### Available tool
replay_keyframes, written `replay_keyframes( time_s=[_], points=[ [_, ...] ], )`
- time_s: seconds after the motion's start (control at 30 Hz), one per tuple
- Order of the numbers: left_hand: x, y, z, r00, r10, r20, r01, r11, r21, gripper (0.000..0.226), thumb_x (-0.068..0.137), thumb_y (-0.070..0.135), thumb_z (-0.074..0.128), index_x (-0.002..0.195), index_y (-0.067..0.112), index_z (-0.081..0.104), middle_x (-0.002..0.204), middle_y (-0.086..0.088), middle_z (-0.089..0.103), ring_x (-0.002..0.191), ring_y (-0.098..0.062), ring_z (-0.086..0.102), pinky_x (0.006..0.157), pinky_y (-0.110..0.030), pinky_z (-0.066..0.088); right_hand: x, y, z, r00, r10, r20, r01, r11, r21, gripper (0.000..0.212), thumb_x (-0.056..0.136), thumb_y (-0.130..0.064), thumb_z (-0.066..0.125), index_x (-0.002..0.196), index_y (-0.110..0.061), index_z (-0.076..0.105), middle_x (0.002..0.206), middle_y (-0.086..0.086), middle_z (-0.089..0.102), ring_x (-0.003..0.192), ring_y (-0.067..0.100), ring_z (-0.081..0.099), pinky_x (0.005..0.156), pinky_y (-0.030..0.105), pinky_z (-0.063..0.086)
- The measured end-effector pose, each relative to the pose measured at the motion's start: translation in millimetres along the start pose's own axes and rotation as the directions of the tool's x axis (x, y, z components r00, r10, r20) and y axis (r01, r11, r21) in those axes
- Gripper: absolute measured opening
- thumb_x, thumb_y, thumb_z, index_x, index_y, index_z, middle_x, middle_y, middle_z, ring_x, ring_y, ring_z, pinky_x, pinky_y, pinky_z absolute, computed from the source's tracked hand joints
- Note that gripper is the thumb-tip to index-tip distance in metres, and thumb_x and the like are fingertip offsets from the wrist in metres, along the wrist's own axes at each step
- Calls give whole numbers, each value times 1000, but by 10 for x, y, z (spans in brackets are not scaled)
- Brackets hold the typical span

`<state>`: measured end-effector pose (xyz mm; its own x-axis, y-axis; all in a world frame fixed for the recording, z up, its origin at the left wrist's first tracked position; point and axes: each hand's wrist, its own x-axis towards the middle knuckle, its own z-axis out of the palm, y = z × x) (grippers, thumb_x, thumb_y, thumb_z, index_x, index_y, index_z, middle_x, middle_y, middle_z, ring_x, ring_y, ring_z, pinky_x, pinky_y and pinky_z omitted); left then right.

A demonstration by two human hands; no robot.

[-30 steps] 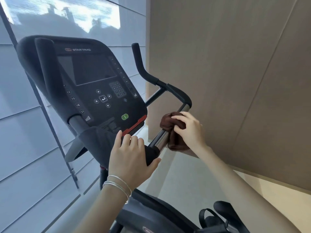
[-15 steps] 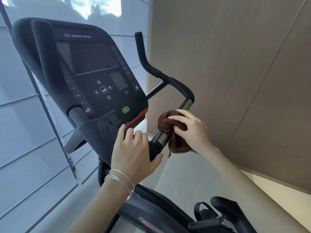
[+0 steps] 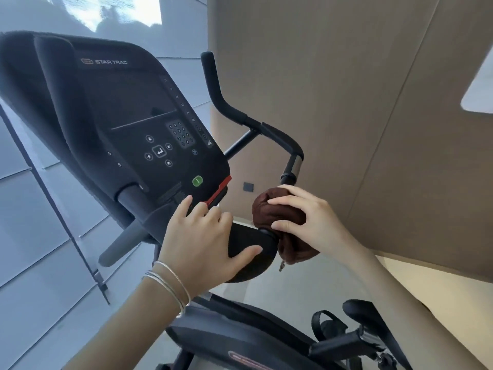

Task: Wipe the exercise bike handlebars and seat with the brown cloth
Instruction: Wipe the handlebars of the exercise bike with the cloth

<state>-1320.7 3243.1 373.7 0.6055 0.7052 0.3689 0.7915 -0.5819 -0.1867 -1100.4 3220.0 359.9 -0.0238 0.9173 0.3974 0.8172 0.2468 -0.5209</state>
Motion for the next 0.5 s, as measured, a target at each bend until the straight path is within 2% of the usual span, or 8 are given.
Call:
replay_keyframes(
  time_s=[0.1, 0.13, 0.23, 0.3, 0.4, 0.5],
  points=[
    [20, -302, -2, 986, 159, -44, -161, 985, -60, 89, 73, 78, -6, 104, 30, 62, 95, 12, 68, 91, -14, 61, 96, -33, 40, -12, -147, 52, 992, 76, -101, -79, 996, -32, 33, 78, -17, 74, 110, -22, 68, 133, -5, 54, 118, 11, 51, 95, 3, 31],
    [36, -370, 9, 974, 217, -57, -221, 972, -75, 87, 73, 78, -6, 101, 30, 61, 91, 12, 67, 86, -13, 60, 88, -29, 42, -25, -208, 59, 988, 100, -121, -106, 993, -44, 31, 78, -16, 74, 108, -22, 69, 132, -4, 55, 116, 9, 51, 93, 1, 29],
    [100, -503, 44, 931, 352, -102, -361, 927, -101, 86, 71, 79, -7, 92, 28, 59, 81, 11, 64, 74, -13, 58, 72, -28, 43, -52, -384, 59, 991, 120, -60, -126, 985, -121, 27, 78, -16, 73, 103, -25, 71, 128, -7, 57, 114, 7, 52, 100, 16, 32],
    [140, -612, 55, 905, 407, -120, -420, 901, -112, 90, 67, 80, -10, 89, 27, 59, 78, 11, 63, 71, -14, 57, 65, -29, 43, -32, -465, 27, 989, 147, -10, -147, 974, -175, 26, 78, -18, 72, 102, -28, 71, 127, -9, 57, 115, 7, 51, 100, 20, 31],
    [185, -835, 73, 892, 427, -146, -445, 887, -125, 94, 62, 82, -17, 81, 27, 56, 71, 11, 59, 67, -12, 57, 58, -27, 38, 47, -517, 29, 974, 226, 8, -217, 942, -255, 24, 80, -21, 70, 101, -31, 70, 131, -11, 54, 117, 12, 49, 101, 27, 33],
    [183, -1036, 100, 884, 429, -184, -457, 876, -152, 94, 60, 82, -22, 75, 28, 54, 67, 12, 57, 64, -10, 56, 55, -26, 31, 191, -487, 124, 971, 240, 24, -209, 888, -409, 22, 85, -21, 62, 101, -36, 66, 132, -19, 50, 113, 17, 46, 92, 39, 41]
  ],
)
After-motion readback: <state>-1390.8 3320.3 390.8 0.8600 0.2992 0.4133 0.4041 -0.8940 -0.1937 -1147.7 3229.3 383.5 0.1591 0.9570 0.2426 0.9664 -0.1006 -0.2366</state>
